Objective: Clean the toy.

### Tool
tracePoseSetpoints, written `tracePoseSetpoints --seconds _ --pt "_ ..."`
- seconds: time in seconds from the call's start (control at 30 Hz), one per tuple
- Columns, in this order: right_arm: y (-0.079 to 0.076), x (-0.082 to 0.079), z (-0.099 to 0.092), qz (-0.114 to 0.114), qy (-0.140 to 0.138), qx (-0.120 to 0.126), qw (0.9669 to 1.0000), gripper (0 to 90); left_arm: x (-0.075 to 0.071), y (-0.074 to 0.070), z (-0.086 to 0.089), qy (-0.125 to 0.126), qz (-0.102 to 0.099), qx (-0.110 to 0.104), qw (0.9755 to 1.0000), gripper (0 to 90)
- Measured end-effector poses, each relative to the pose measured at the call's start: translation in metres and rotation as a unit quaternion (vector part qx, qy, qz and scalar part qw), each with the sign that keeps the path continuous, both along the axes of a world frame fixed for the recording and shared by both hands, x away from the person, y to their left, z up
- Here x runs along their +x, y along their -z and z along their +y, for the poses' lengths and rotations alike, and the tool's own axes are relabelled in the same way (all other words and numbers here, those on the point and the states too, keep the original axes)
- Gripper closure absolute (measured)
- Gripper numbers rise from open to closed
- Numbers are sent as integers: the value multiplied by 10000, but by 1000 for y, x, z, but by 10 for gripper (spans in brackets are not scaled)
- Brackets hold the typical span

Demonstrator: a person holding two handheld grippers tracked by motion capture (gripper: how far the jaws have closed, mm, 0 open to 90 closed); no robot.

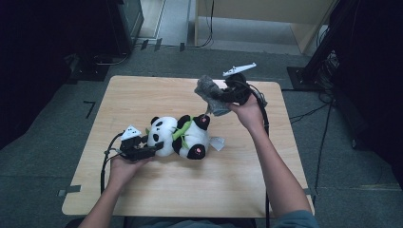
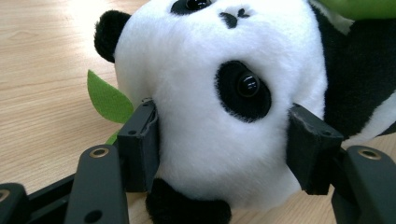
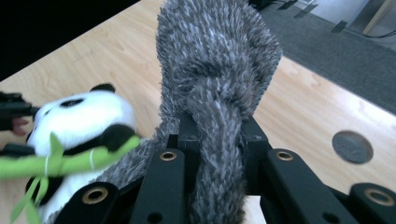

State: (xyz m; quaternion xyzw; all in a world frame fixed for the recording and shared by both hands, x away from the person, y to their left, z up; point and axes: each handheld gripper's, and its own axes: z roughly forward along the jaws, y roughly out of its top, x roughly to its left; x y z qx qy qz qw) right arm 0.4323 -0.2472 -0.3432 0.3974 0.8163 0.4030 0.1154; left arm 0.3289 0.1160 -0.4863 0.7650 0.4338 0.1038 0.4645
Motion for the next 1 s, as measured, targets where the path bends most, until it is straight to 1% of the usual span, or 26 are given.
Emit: tracePoseSetpoints --seconds 0.07,0.1,0.23,0.3,0.4,0.5,0.7,0.77,0.9,0.93,1.0 --pt "5 -6 -3 -10 -74 40 10000 760 0 0 0 0 7 4 10000 358" --pt "8 -9 -3 26 -100 67 9999 760 0 0 0 -2 9 7 10000 358" --pt "20 -20 0 73 -260 195 9994 760 0 -1 0 -5 7 16 10000 358" --pt "25 -25 4 114 -374 272 9989 758 0 -1 0 -7 6 19 10000 358" --pt "33 -29 15 193 -542 324 9978 756 0 -1 -1 -15 13 15 10000 358" --pt "40 -31 24 202 -654 253 9973 755 0 -1 -1 -50 27 -7 10000 357" --pt "49 -29 27 320 -599 344 9971 745 1 -1 -1 -55 35 -48 10000 355" --pt "54 -30 24 200 -609 382 9972 742 1 -1 -1 -49 37 -51 10000 355" --pt "59 -31 17 297 -500 455 9973 744 0 -1 -1 -37 24 -37 10000 356" --pt "60 -31 14 306 -496 501 9970 747 0 -1 -1 -37 23 -34 10000 356" --pt "62 -32 12 283 -484 485 9972 748 0 -1 -1 -35 21 -21 10000 356"
